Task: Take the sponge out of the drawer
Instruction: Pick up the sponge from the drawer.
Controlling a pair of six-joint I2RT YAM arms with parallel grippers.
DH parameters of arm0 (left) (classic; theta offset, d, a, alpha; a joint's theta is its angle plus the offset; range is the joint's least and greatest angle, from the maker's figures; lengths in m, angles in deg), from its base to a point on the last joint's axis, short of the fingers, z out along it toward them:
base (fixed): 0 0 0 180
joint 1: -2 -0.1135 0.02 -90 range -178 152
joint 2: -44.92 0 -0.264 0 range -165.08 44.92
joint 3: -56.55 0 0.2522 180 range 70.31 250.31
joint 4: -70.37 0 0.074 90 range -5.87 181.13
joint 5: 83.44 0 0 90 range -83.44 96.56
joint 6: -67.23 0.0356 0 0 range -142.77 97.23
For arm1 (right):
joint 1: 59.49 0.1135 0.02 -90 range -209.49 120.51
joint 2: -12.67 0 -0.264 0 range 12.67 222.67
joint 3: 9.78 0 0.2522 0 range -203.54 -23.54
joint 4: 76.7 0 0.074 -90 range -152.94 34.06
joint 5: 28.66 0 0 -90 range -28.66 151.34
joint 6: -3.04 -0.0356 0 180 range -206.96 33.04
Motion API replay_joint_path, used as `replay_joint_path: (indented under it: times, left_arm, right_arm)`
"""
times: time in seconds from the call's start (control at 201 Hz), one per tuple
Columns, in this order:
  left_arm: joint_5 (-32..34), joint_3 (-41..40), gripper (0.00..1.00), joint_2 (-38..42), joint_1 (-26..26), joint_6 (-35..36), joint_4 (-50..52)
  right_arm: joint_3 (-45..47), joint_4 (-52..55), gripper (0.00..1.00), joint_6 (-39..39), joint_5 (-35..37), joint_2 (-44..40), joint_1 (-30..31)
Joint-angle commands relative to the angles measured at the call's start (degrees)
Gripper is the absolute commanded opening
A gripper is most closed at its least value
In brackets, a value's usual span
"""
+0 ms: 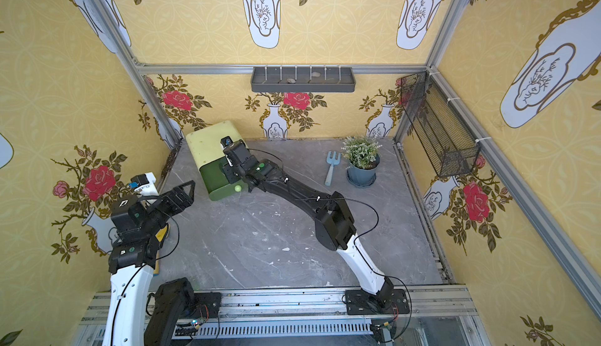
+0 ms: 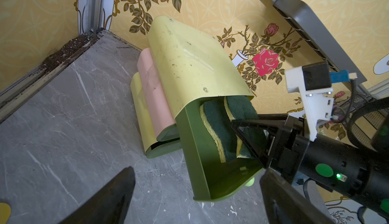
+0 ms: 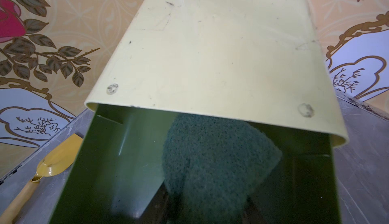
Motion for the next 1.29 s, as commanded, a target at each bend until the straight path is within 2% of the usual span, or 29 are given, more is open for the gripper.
replay_joint_path:
  times: [0.0, 0.174, 0.353, 0.906, 1.284]
  left_arm:
    - [-0.6, -0.3, 0.98, 0.1, 0.0, 0.5, -1.6]
    - [-0.5, -0.3, 0.98, 0.3, 0.0, 0.6, -1.6]
    - [-0.6, -0.3, 0.98, 0.2, 0.0, 0.5, -1.6]
    - [-0.5, -0.4, 0.98, 0.3, -0.1, 0.5, -1.6]
    - [-0.6, -0.4, 0.98, 0.2, -0.1, 0.5, -1.7]
  right_arm:
    - [0.2, -6.3, 0.21, -1.3, -0.3, -1.6, 0.2]
    - [0.5, -6.2, 0.07, -1.5, -0.2, -1.8, 0.2]
    - [0.9, -6.9, 0.0, -2.3, -0.6, -2.4, 0.2]
    - [6.5, -8.3, 0.0, -1.5, 1.0, -10.1, 0.1]
    - [25.7, -10.1, 0.02, -3.9, 4.1, -23.9, -2.5]
